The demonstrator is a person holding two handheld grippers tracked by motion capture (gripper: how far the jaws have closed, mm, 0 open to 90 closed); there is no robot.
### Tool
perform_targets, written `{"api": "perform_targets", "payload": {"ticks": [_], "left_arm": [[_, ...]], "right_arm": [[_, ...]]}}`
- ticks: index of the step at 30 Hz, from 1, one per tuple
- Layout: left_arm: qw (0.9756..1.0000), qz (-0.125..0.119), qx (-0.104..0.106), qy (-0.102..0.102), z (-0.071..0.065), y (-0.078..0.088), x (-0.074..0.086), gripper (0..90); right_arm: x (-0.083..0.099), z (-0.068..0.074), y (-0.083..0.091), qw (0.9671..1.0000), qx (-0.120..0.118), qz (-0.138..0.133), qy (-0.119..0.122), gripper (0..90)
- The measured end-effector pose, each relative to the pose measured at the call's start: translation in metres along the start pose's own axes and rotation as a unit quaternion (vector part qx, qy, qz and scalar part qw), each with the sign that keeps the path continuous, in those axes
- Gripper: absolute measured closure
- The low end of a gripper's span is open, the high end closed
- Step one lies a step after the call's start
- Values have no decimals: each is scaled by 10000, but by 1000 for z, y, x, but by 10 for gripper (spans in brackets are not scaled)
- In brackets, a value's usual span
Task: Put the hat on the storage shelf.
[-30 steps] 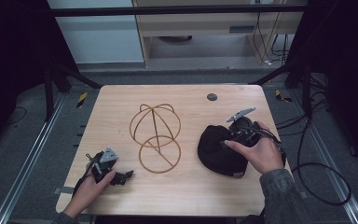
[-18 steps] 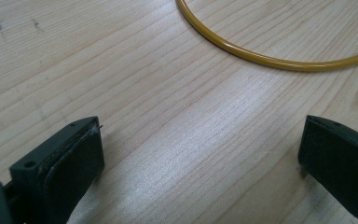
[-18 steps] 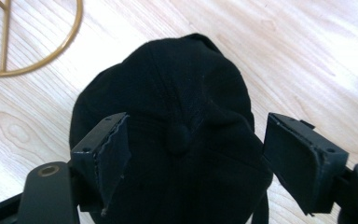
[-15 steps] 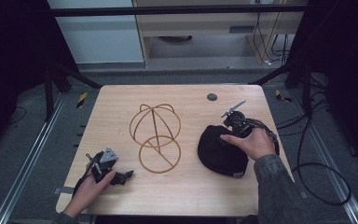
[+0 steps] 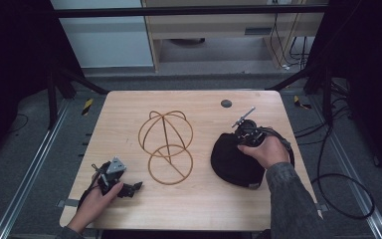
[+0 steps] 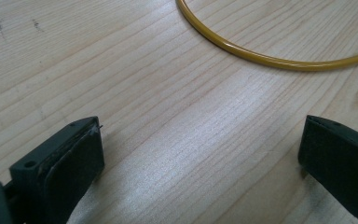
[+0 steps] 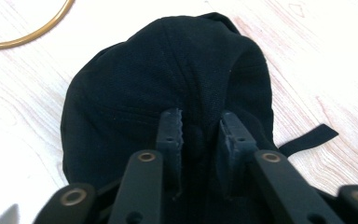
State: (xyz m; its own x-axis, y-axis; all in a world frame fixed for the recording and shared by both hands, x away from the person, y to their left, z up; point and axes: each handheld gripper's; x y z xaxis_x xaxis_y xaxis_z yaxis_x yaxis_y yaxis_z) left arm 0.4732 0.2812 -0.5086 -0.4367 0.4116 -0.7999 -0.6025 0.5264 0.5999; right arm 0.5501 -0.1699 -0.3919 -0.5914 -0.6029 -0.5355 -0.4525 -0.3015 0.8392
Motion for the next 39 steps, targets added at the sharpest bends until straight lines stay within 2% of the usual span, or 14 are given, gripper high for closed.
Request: {"api": "perform_targets", "payload": {"ticks": [6,14,19,27,34,39], "left_arm": [[10000,0,-11,-2,0,0,0,0],[10000,-1,-10,-2,0,0,0,0],[10000,1,-5,-2,0,0,0,0],[10000,0,-12,-3,0,0,0,0],[10000,1,-11,-3,0,0,0,0],[10000,0,-12,-2,0,0,0,0]], "right_arm": [[2,1,8,9999,-27,-113,-10,756],[8,2,37,9975,-109,-676,-180,763],[12,3,55,9936,-159,-1073,-328,764],[20,3,75,9870,-121,-1531,-475,767],[27,3,88,9813,-153,-1823,-597,769],[31,3,94,9790,-133,-1936,-626,769]]}}
Point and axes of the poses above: each handheld gripper's, and its own axes: y roughly backward along the jaws, x roughly out of its underside, z roughly to its left, and after that the axes turned 8 degrees about -z, right-handed
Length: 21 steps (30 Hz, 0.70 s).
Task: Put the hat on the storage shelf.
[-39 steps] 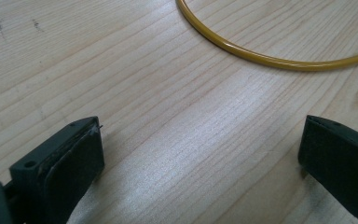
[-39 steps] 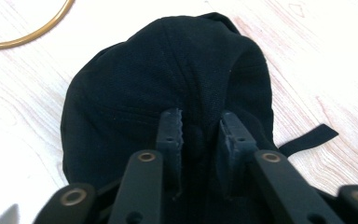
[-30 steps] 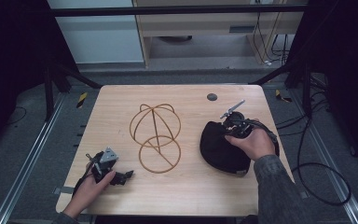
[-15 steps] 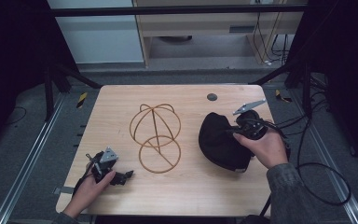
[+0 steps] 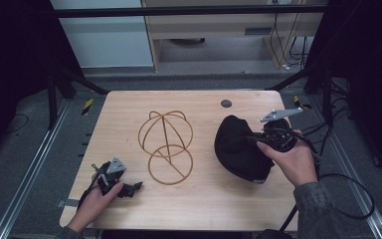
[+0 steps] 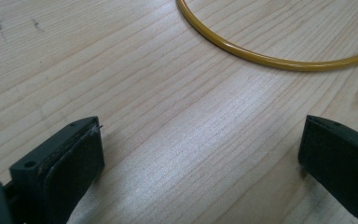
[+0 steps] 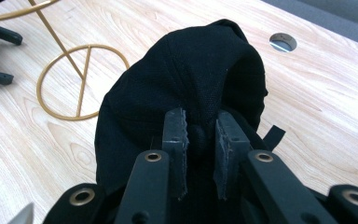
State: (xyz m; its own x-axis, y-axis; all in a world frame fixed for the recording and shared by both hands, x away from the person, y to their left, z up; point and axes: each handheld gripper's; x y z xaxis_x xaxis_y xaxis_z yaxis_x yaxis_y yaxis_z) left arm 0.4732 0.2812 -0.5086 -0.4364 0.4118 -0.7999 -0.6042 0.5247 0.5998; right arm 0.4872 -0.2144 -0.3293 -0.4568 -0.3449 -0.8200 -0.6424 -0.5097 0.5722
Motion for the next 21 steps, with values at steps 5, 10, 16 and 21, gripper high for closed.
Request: {"api": "perform_targets", "payload": {"ticks": [5,10,16,21], "left_arm": [[10000,0,1,0,0,0,0,0],[10000,1,6,1,0,0,0,0],[10000,0,0,1,0,0,0,0],[10000,0,0,1,0,0,0,0]], "right_arm": [[0,2,6,10000,-17,-88,-1,770],[-1,4,10,9997,-51,-238,-27,770],[-4,8,15,9991,-116,-396,-97,771],[-9,10,19,9987,-157,-474,-43,771]]}}
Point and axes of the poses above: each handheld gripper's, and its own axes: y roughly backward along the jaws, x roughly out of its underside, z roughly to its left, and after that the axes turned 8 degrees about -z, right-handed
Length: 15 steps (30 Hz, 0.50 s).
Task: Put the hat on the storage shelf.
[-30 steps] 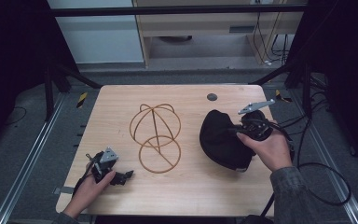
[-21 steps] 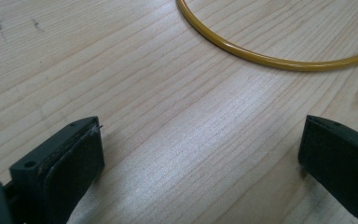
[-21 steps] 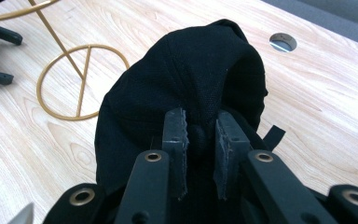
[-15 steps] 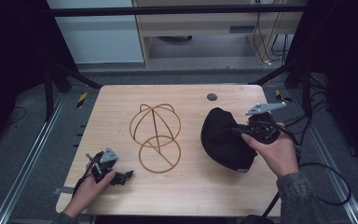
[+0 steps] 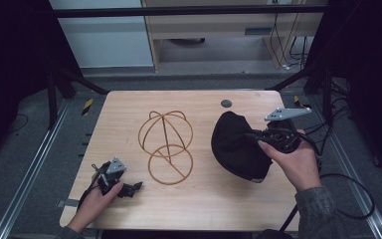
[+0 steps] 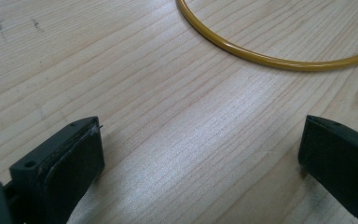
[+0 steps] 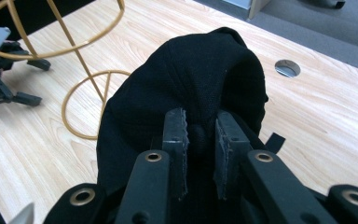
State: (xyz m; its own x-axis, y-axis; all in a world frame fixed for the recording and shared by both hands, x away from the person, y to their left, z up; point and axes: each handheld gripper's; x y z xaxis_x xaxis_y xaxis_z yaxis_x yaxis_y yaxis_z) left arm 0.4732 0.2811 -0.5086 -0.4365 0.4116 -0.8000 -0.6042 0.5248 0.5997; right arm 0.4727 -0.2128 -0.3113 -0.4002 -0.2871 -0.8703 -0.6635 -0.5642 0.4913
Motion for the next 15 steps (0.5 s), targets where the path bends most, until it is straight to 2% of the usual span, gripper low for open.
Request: {"api": "perform_targets", "payload": {"ticks": [8,15], "left_arm": [[10000,-4,6,2,0,0,0,0],[10000,-5,8,0,0,0,0,0]], "right_arm": [[-20,8,5,9999,-36,-104,116,771],[-36,17,12,9991,-127,-337,211,772]]}}
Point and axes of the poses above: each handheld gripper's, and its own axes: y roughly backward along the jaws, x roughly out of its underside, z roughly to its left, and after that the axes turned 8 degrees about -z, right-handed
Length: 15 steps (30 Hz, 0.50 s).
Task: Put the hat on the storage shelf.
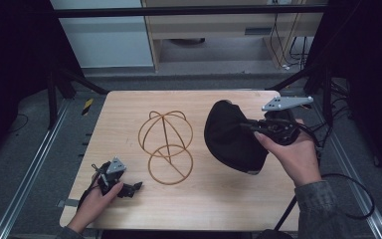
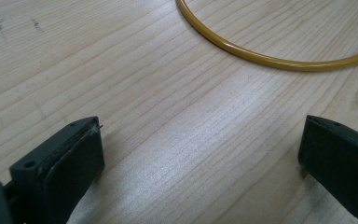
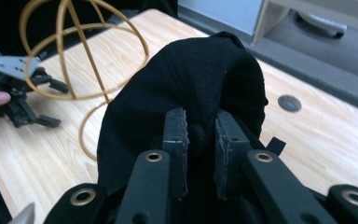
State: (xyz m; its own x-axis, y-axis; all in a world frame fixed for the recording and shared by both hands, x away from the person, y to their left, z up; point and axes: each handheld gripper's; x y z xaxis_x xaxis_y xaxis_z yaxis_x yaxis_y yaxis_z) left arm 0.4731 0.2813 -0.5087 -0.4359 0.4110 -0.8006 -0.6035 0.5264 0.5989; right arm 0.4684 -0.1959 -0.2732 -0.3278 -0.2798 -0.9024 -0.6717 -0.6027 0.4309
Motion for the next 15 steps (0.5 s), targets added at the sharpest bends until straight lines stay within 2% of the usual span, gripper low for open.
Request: {"api": "perform_targets", "payload": {"ticks": [7,12,15], "left_arm": [[10000,2,6,-1,0,0,0,0],[10000,4,0,-2,0,0,0,0],[10000,-14,2,2,0,0,0,0]], "right_arm": [[-13,9,5,9996,-69,-266,58,774],[-21,14,9,9992,-121,-380,71,774],[-27,17,11,9992,-132,-350,123,774]]}}
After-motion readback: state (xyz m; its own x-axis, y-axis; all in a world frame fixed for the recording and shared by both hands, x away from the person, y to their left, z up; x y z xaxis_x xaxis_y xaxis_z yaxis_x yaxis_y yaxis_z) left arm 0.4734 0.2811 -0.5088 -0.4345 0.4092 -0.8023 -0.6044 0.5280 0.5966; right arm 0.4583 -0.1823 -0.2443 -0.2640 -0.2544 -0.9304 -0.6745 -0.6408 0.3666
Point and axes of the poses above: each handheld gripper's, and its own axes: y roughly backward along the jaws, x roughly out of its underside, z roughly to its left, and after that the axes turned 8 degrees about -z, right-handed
